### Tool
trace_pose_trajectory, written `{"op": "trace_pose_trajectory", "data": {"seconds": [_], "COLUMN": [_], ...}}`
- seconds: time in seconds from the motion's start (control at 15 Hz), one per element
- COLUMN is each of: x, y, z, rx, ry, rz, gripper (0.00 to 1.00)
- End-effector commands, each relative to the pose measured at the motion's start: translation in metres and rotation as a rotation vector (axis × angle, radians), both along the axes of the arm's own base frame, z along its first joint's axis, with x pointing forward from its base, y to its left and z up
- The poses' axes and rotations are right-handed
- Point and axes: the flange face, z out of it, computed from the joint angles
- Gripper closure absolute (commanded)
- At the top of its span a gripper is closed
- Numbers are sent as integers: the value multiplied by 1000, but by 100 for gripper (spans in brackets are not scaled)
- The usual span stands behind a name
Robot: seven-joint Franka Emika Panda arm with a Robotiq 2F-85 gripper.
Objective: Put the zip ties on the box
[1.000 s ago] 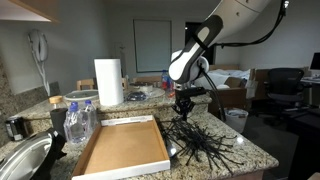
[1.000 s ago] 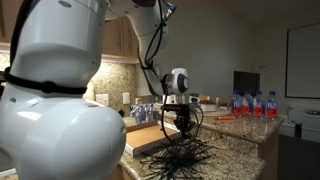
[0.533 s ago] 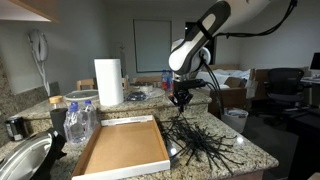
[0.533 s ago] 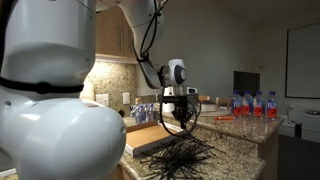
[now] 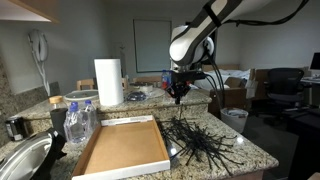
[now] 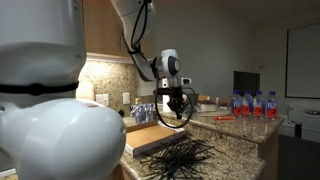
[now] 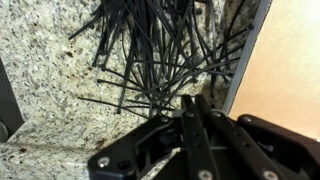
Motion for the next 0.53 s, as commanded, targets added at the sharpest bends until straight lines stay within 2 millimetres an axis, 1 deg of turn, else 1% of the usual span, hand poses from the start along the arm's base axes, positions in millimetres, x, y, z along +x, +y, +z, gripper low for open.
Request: {"op": "trace_pose_trajectory", "data": {"seconds": [0.0, 0.2, 0.33, 0.47], "x": [-16, -29, -35, -41], "y": [-5, -12, -19, -25], "z": [-22, -67, -91, -108], "rx": [-7, 1, 7, 1], "ry": [61, 174, 200, 213], "rz": [4, 9, 7, 0], "gripper": [64, 46, 33, 20]}}
